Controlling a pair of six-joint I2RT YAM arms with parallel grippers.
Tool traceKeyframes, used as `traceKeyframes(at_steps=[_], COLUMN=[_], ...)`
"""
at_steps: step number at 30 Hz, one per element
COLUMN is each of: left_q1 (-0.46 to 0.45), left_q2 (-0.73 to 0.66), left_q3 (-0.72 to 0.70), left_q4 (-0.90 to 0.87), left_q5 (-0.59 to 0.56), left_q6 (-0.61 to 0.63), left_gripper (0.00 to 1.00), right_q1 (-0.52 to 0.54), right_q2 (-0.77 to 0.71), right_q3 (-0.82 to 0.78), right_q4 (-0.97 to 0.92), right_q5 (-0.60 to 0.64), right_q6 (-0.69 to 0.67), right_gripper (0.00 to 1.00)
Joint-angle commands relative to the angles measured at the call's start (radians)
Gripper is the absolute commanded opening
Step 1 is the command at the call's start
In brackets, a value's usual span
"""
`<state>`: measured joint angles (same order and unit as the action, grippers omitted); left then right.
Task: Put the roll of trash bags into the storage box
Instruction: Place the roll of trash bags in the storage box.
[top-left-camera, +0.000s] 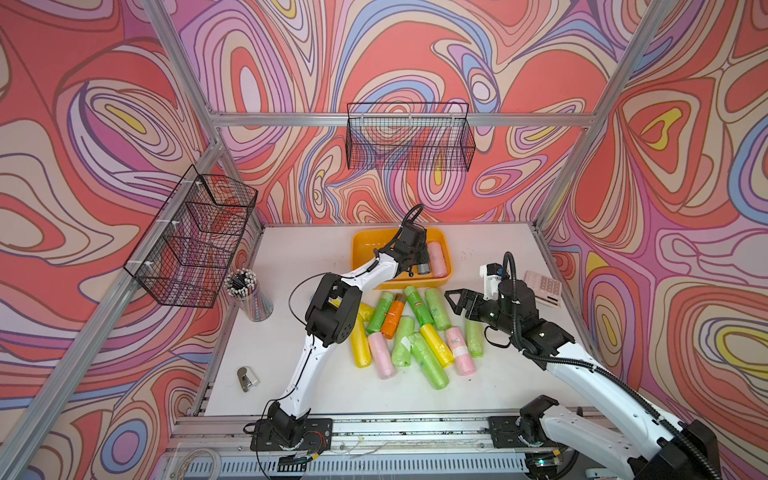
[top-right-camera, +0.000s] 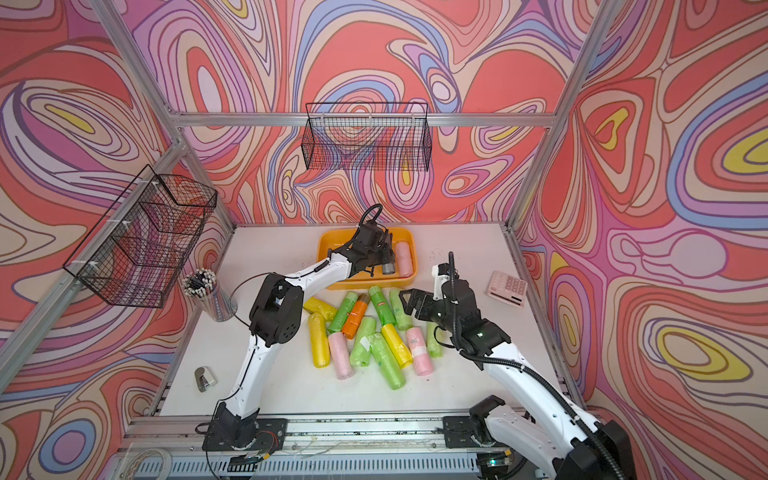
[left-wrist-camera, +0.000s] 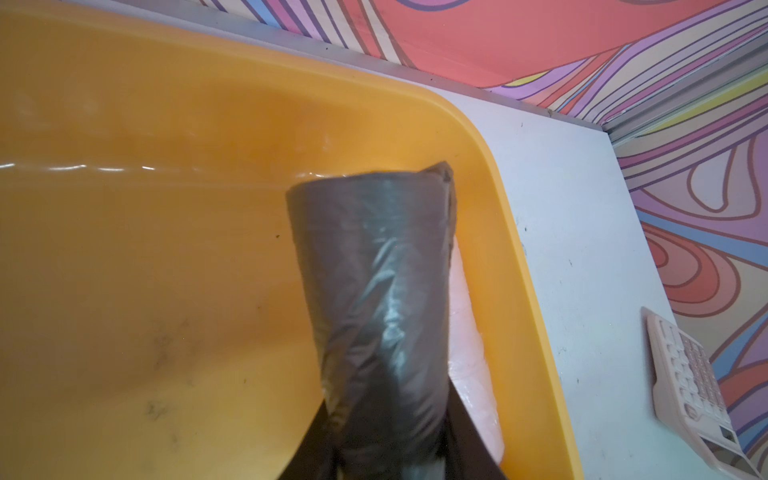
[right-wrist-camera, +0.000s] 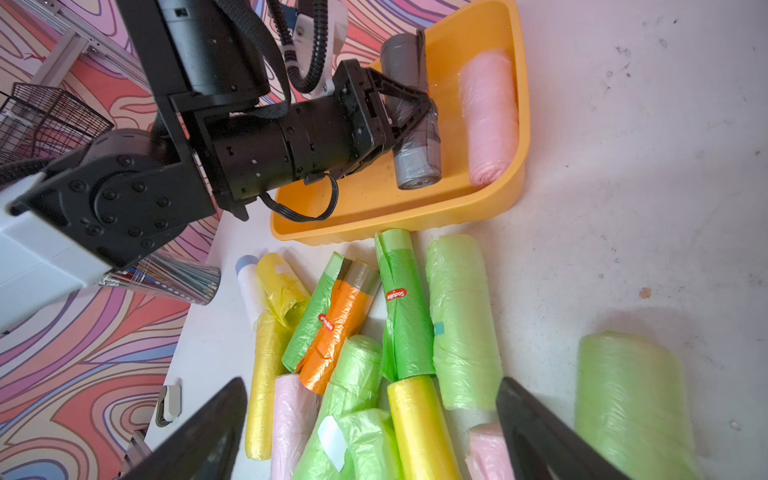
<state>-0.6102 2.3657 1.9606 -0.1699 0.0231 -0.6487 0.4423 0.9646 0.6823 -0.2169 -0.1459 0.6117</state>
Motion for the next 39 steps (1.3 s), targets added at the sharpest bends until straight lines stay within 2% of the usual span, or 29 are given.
traceKeyframes(at_steps=[1, 14, 22, 25, 28, 31, 39], left_q1=[-0.013, -0.03, -0.031, -0.031, -0.031, -0.033, -0.052], left_q2=[0.031, 0.062, 0.054, 0.04, 0.026, 0.01, -0.045], left_q3=[0.044, 0.076, 0.066, 0.049, 0.04, 0.029, 0.022], left_q4=[-0.026, -0.077, -0.087, -0.087, -0.083, -0.078, -0.078], left_q5=[-0.018, -0.039, -0.032, -0.025, -0.008, 0.003, -0.009], left_q6=[-0.014, -0.003, -0.023, -0.032, -0.032, -0.039, -0.007], left_gripper=[0.1, 0.12, 0.26, 0.34, 0.36, 0.42, 0.65], right_q1=[0.005, 0.006, 0.005, 0.005, 0.005, 0.005, 0.005], right_q2=[-0.016, -0.026, 0.0, -0.004, -0.012, -0.026, -0.031], right_q3=[-0.013, -0.02, -0.012, -0.012, -0.016, -0.035, -0.046], right_q4=[-0.028, -0.065, -0.087, -0.088, -0.088, -0.084, -0.09], right_q5=[0.025, 0.057, 0.08, 0.084, 0.086, 0.098, 0.093], right_q6=[-0.013, -0.038, -0.044, -0.046, -0.056, -0.061, -0.061], right_gripper=[0.96, 0.96, 0.97, 0.98, 0.98, 0.98, 0.98])
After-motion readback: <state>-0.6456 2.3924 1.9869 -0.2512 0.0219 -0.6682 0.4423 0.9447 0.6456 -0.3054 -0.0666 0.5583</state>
